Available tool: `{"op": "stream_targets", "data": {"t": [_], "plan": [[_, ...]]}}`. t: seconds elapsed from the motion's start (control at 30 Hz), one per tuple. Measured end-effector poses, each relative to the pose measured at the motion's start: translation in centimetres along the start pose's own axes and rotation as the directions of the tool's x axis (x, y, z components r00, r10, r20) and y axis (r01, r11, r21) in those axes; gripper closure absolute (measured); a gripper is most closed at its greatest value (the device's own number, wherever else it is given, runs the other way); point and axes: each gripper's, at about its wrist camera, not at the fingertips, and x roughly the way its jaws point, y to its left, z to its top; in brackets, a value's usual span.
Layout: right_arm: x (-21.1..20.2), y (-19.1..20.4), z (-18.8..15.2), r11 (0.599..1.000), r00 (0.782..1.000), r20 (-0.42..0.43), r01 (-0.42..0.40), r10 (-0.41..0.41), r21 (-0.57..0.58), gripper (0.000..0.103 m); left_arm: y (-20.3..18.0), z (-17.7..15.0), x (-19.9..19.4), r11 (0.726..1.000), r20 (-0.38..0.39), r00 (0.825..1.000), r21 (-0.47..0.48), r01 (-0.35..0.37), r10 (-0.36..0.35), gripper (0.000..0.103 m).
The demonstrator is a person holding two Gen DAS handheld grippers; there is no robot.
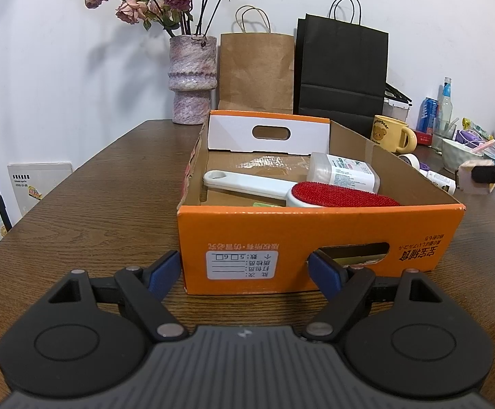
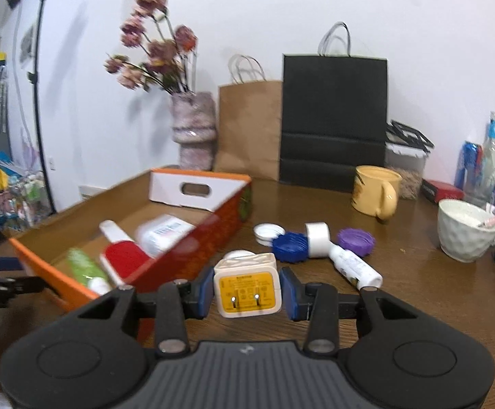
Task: Organize rigid objects
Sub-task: 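Carry the plug cube into the orange box and open the right gripper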
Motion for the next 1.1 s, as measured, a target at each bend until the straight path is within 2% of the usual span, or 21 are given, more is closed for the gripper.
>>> {"op": "stream_targets", "data": {"t": [0.07,0.17,0.23,0.33,0.43,0.6,0.67,0.7,0.77,0.8,0.83,0.97,1.03,1.1], "plan": [[-0.6,0.6,0.3,1.000,1.000,0.008,-0.013,0.013,-0.012,0.063,0.1,0.0,-0.1,1.000,-0.003,1.000,0.006,0.001,-0.001,0.019],[-1.5,1.2,0.7,0.999,0.999,0.023,-0.024,0.025,-0.031,0.063,-0.2,0.2,-0.6,0.998,-0.013,0.999,0.045,-0.032,0.033,0.018],[-2.2,1.6,1.0,0.999,0.999,0.034,-0.032,0.034,-0.041,0.063,0.0,0.4,-1.5,0.999,-0.005,1.000,0.035,-0.010,0.010,0.017],[-2.9,2.0,1.6,0.997,0.997,0.040,-0.058,0.060,-0.053,0.063,0.7,1.4,-2.7,1.000,-0.039,0.999,-0.009,0.018,-0.018,0.013],[-2.9,2.3,2.5,0.990,0.991,0.022,-0.127,0.128,-0.068,0.063,1.1,3.0,-3.5,0.999,-0.059,0.998,-0.010,0.035,-0.036,0.014],[-2.0,3.3,5.3,0.968,0.977,-0.026,-0.215,0.214,-0.129,0.063,1.9,6.9,-2.6,0.997,-0.177,0.982,0.017,0.075,-0.071,0.018],[-1.0,3.8,6.7,0.953,0.963,-0.060,-0.269,0.263,-0.138,0.063,2.7,8.6,-1.1,0.995,-0.272,0.957,-0.014,0.102,-0.102,0.023],[-0.4,4.0,7.2,0.947,0.957,-0.079,-0.289,0.280,-0.141,0.063,3.1,9.6,-0.1,0.994,-0.329,0.937,-0.035,0.108,-0.114,0.027],[1.0,4.7,8.3,0.937,0.946,-0.122,-0.316,0.300,-0.150,0.063,3.4,11.0,1.7,0.993,-0.415,0.903,-0.033,0.111,-0.115,0.039],[1.9,5.0,8.8,0.931,0.939,-0.150,-0.331,0.308,-0.157,0.063,3.6,11.8,2.7,0.994,-0.456,0.883,-0.023,0.111,-0.109,0.052],[2.6,5.4,9.1,0.926,0.933,-0.171,-0.342,0.315,-0.160,0.063,3.6,12.4,3.6,0.994,-0.488,0.867,-0.008,0.112,-0.102,0.060],[5.8,6.4,9.7,0.905,0.899,-0.272,-0.394,0.344,-0.158,0.063,3.7,13.0,6.7,0.994,-0.588,0.807,0.051,0.096,-0.048,0.077],[7.1,6.7,9.8,0.899,0.884,-0.307,-0.410,0.352,-0.153,0.063,3.9,12.6,7.9,0.993,-0.624,0.782,0.083,0.084,-0.014,0.092],[8.5,6.9,10.2,0.895,0.874,-0.328,-0.422,0.358,-0.146,0.063,4.2,12.3,8.5,0.992,-0.640,0.768,0.088,0.093,-0.015,0.093]]}}
